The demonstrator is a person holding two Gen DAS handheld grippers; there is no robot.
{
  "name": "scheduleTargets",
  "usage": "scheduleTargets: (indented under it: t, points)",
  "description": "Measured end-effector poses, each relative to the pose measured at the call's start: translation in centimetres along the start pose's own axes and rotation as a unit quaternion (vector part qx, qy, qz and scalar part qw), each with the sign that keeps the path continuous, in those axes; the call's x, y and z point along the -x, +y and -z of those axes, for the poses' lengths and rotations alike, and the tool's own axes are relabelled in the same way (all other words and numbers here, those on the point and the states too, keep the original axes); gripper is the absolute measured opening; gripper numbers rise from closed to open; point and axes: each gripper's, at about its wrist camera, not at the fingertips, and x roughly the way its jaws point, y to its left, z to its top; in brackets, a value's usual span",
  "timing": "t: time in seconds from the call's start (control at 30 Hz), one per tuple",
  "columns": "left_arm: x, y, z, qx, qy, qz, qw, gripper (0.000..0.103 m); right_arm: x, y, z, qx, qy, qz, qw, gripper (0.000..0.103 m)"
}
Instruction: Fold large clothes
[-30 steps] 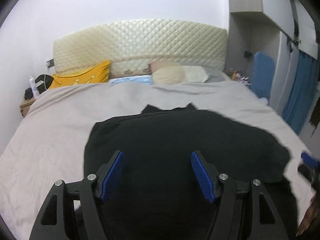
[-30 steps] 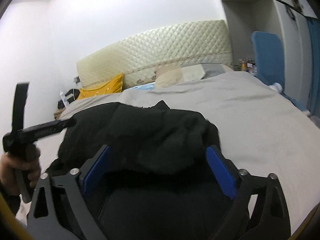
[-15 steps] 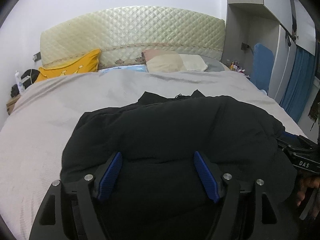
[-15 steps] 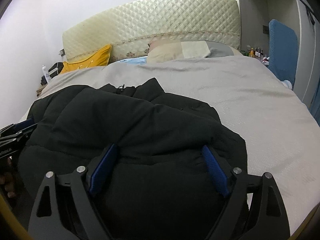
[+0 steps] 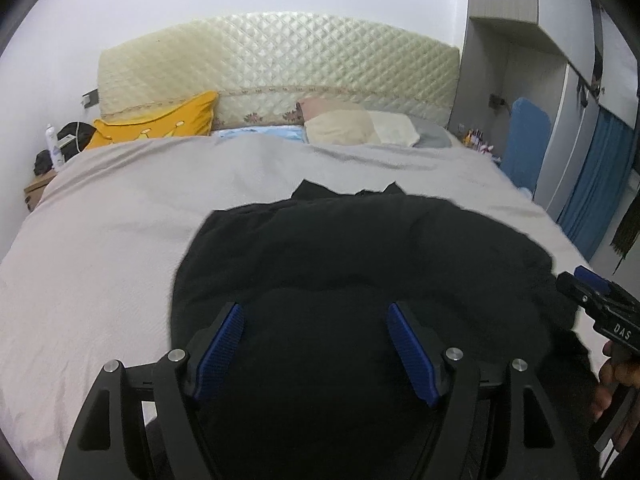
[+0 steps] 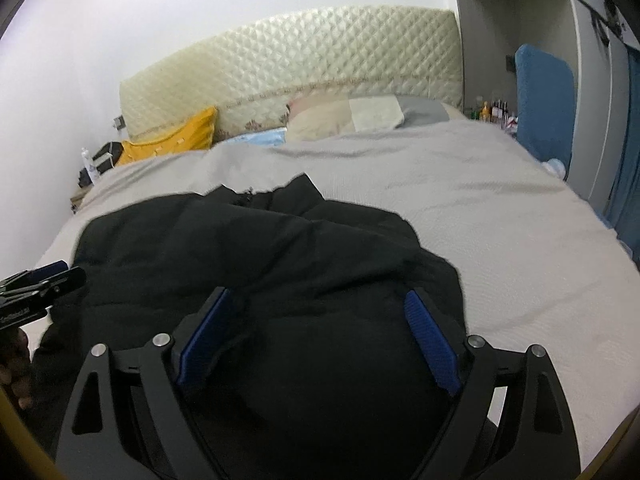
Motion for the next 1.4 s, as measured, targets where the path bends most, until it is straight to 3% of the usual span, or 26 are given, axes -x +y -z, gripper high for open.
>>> scheduleTargets:
  t: [0.13, 0.2, 0.4, 0.7, 0.87, 0.93, 1.27, 1.4]
  points:
    - [5.5, -0.2, 0.6, 0.011, -0.018, 0.012, 0.9997, 0.074, 5.5, 0.9, 0.5, 0.016, -0.029, 0.011, 0.999, 0.088]
    - [8.9, -0.3, 1.1, 0.024, -0.032, 0.039, 0.9984, 0.074, 8.4, 1.3, 1.1, 0.012, -0.035, 0.006, 0.999, 0.088]
    - [16.3, -1.3, 2.7, 0.024, -0.046, 0.047, 0.9976, 0.074, 15.6, 2.5, 3.0, 0.010, -0.055, -0.004, 0.998, 0.088]
    - [22.8, -2.6, 8.2, 0.000, -0.028, 0.043, 0.9987, 0.074, 22.4, 3.5, 7.6, 0.009, -0.044, 0.003, 0.999, 0.089]
    - [23.4, -2.3, 11.8, 0.006, -0.017, 0.050, 0.9986, 0.074, 23.9, 3.0, 10.8, 0.002, -0.029, -0.002, 1.000, 0.089]
    - [22.9, -1.8, 13.1, 0.005, -0.013, 0.037, 0.9992, 0.074, 24.0, 2.7, 12.2, 0.001, -0.018, 0.006, 1.000, 0.089]
    - [18.1, 2.0, 15.3, 0.058, 0.031, 0.015, 0.9978, 0.074, 21.5, -0.3, 15.1, -0.029, 0.051, 0.009, 0.998, 0.090]
    - [16.1, 3.8, 16.2, 0.089, 0.062, 0.032, 0.9936, 0.074, 20.4, -2.8, 15.5, -0.063, 0.075, 0.000, 0.995, 0.090]
